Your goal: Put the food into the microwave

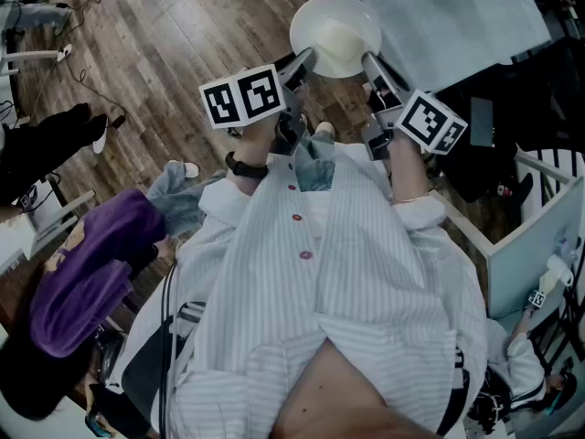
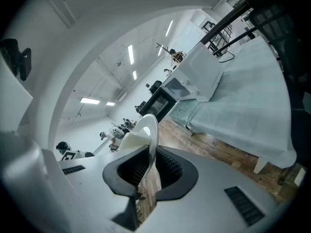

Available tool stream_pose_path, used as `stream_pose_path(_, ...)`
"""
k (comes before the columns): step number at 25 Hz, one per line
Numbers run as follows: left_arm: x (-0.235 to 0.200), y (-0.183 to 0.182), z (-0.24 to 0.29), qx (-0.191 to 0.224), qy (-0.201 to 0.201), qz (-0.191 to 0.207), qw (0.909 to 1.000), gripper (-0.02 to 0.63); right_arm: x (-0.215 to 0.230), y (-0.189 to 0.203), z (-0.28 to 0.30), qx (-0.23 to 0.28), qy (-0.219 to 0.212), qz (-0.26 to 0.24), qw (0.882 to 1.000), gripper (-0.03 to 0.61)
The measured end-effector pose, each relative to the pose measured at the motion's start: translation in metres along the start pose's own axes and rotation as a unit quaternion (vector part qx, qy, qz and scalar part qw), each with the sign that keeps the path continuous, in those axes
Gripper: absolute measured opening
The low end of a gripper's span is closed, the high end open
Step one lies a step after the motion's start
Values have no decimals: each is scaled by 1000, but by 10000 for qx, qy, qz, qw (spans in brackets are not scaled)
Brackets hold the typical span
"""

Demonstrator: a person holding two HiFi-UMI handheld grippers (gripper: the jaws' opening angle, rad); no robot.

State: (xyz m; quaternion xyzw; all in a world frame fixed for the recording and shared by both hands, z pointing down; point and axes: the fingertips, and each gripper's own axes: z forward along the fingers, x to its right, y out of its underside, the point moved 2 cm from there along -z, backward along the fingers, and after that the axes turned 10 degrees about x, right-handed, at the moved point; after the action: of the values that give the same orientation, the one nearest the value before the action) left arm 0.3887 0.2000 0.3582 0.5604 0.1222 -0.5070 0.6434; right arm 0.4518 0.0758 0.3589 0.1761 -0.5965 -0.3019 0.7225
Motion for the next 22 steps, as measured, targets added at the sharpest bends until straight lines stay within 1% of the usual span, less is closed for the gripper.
stream_pose_path(7, -3, 2, 0, 88, -48, -5, 9999, 72, 2, 2, 2, -46, -67, -19, 10000, 62)
stream_pose_path(15, 0, 14, -6, 239, -162, 4, 9996, 74, 6, 4, -4, -194, -186, -117, 9996, 63)
stream_pose_path(22, -1, 13, -10, 306, -259, -71, 9992, 75, 1, 4, -1, -317, -247, -181, 9990, 63)
